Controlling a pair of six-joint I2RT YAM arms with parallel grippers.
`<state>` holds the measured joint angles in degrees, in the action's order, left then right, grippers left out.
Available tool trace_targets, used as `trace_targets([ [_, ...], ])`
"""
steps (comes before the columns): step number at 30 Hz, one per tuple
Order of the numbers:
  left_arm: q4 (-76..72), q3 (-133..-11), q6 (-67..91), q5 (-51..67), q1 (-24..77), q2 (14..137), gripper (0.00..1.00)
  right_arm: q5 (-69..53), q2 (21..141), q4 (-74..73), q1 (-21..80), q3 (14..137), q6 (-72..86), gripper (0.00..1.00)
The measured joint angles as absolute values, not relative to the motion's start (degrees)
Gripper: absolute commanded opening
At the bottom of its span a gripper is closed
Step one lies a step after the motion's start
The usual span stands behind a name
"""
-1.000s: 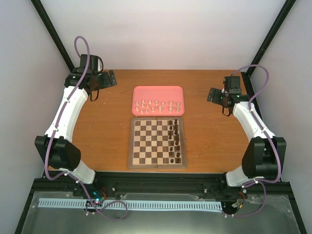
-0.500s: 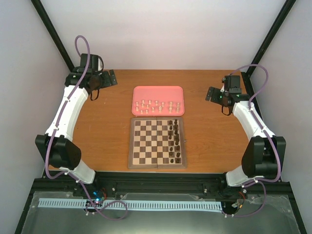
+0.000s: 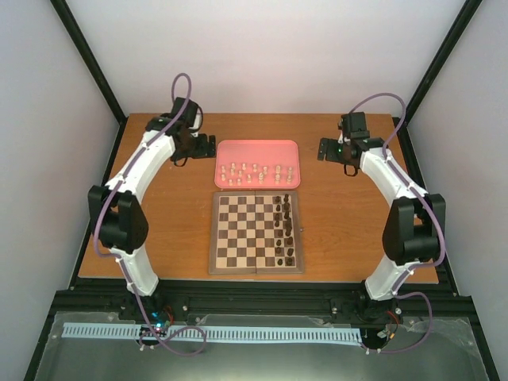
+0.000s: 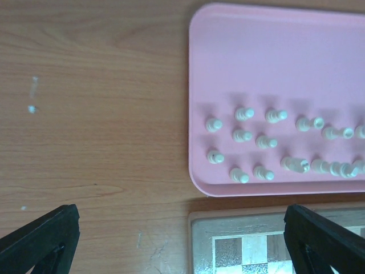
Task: Set up the chess pieces on the board
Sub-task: Pick up the chess piece from the storage box.
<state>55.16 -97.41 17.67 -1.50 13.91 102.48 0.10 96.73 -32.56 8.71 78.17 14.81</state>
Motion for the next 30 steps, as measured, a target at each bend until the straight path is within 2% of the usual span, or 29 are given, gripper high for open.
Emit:
trace_targets([
  [8, 55.4, -99.1, 17.8, 0.5, 16.5, 110.1, 0.99, 1.1, 105.3, -35.4, 8.8, 85.7, 13.4, 1.0],
  [17, 54.5, -99.7, 18.1, 0.6, 18.4, 111.2, 0.99, 1.3, 111.5, -39.3, 14.1, 97.6, 10.5, 0.96],
  [24, 54.5, -99.8, 17.7, 0.1, 17.9, 111.2, 0.98, -1.0, 112.6, -41.2, 19.4, 100.9, 9.4, 0.9],
  [30, 54.3, -99.6, 18.3, 0.7, 14.3, 110.9, 0.97, -2.7, 112.8, -43.0, 23.0, 100.9, 9.6, 0.79],
])
